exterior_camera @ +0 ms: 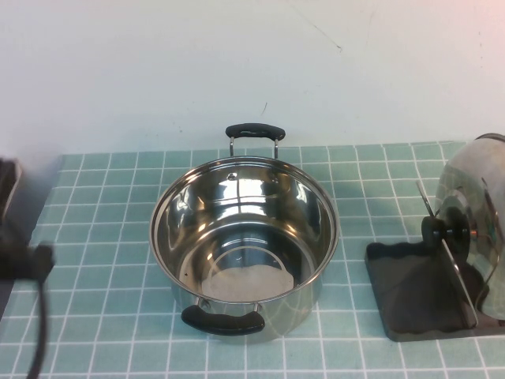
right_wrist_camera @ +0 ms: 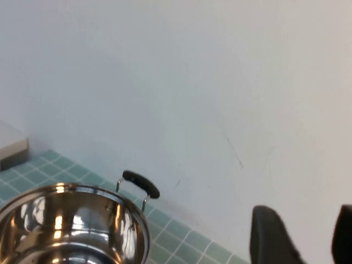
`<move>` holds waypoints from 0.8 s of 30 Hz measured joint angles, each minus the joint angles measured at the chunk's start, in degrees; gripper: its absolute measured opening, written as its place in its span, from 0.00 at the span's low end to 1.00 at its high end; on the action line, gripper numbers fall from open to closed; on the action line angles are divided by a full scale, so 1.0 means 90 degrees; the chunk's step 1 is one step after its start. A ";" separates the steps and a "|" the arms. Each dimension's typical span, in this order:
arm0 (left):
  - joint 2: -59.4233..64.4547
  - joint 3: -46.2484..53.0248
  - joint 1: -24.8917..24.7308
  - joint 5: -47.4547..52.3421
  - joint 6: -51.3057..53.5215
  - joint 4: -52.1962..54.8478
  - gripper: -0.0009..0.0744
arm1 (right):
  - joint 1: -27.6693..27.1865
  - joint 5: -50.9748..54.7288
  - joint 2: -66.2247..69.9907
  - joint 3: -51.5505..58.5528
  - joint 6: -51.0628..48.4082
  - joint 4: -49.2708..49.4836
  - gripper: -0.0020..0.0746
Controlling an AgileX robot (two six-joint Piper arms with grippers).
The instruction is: Put pot lid on rack
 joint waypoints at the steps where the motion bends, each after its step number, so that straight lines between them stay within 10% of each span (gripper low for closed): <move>1: -0.0283 0.0214 0.0000 0.0012 0.0000 -0.0013 0.01 | -0.0010 0.0014 -0.0168 -0.0009 -0.0032 0.0000 0.37; 8: -0.2111 0.1238 0.0000 0.0295 0.0016 -0.0013 0.01 | -0.0015 0.0183 -0.1540 0.0195 -0.0063 0.0192 0.06; 24: -0.3397 0.2441 0.0000 0.0295 0.0039 -0.0013 0.01 | -0.0025 0.0234 -0.3135 0.1983 -0.0117 0.0903 0.02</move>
